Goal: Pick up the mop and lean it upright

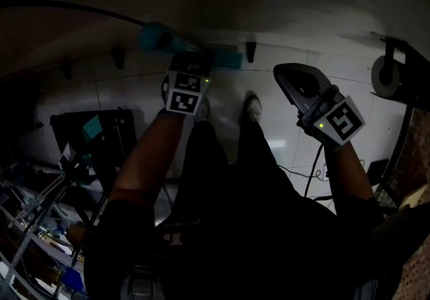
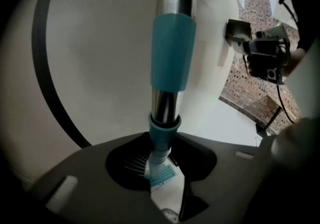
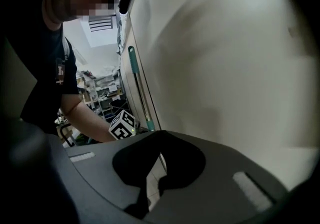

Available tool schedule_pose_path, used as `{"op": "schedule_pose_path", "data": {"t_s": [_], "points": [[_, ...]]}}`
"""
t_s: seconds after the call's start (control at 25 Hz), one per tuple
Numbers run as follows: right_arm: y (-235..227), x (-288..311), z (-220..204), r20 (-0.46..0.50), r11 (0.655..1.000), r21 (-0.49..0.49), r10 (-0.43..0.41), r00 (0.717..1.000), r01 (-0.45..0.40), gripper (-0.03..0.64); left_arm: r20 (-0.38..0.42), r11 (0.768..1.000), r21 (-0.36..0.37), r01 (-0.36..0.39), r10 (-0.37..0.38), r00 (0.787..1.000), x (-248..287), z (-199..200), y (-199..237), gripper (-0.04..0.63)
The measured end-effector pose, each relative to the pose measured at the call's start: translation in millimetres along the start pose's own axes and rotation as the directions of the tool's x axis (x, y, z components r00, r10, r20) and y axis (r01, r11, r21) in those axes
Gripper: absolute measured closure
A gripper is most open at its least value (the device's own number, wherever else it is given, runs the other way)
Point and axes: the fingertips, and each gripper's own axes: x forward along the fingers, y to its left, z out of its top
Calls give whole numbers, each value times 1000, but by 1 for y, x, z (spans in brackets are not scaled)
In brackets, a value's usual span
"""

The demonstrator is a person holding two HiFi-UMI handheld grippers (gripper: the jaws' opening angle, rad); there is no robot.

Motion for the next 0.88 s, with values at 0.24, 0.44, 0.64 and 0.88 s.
{"op": "schedule_pose_path", "data": {"t_s": [0.24, 0.44, 0.64, 0.88], "points": [[-5, 1, -30, -34, 999, 44, 4, 999, -2, 603, -22, 1000, 4, 5, -5, 1000, 41, -27, -7, 465], [-11, -1, -50, -43, 998, 67, 6, 999, -3, 603, 28, 1000, -4, -13, 13, 1000, 61, -5, -4, 465], [-11, -2, -59, -53, 997, 82, 9, 999, -5, 603, 36, 1000, -18, -17, 17, 999, 68, 1, 1, 463], [-10, -4, -59, -44, 997, 82, 9, 999, -6, 603, 20, 1000, -21, -9, 9, 1000, 71, 1, 0, 460]]}}
